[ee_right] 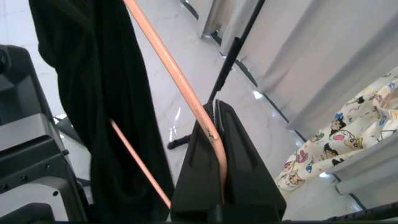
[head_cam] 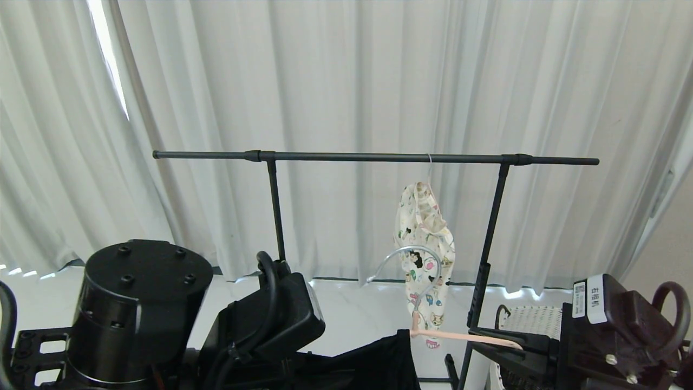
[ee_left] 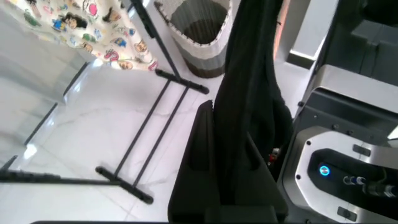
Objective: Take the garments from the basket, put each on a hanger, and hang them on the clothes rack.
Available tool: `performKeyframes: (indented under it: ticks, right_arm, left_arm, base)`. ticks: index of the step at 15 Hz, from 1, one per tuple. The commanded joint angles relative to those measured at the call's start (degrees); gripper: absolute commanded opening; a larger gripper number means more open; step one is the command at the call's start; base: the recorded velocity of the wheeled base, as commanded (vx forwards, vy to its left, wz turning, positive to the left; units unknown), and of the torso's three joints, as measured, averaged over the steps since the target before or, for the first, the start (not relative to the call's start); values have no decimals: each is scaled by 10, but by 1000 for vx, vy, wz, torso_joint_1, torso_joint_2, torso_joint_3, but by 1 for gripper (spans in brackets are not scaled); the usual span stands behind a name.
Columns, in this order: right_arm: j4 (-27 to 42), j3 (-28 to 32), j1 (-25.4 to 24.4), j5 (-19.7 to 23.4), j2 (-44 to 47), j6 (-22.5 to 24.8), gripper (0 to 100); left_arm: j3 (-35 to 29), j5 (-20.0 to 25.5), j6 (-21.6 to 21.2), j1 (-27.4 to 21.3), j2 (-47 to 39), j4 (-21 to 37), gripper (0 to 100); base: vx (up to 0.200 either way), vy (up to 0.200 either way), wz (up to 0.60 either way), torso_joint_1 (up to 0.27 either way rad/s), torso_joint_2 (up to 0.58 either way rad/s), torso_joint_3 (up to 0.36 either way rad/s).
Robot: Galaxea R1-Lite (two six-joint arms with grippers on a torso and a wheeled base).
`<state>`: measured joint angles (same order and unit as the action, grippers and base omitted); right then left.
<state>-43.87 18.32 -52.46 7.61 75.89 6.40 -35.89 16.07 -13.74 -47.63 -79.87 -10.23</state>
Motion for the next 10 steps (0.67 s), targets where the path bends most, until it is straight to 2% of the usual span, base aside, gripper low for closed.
performKeyframes:
  ticks: [1, 5, 6, 7, 8, 10]
  right_arm:
    - [0, 0, 0, 0, -4, 0, 100]
    - [0, -7, 13, 0, -11, -1, 100]
    - [2, -7, 39, 0, -15, 0, 100]
    - [4, -11, 51, 0, -16, 0, 100]
    - [8, -12, 59, 0, -16, 0, 100]
    - [61, -2, 72, -1, -17, 0, 100]
  left_arm:
    - [0, -1, 0, 0, -3, 0, 0]
    - [19, -10, 0, 5, -2, 0, 0]
    - [42, -61, -1, 21, 2, -12, 0]
    - [57, -92, 0, 30, 3, -31, 0]
    - [71, -104, -1, 43, 2, -59, 0]
    - [100, -106, -10, 70, -2, -114, 0]
  base:
    - [0, 0, 0, 0, 0, 0]
    - [0, 0, 0, 0, 0, 0]
    - [0, 0, 0, 0, 0, 0]
    - [0, 0, 0, 0, 0, 0]
    - [0, 0, 0, 0, 0, 0]
    - [0, 0, 0, 0, 0, 0]
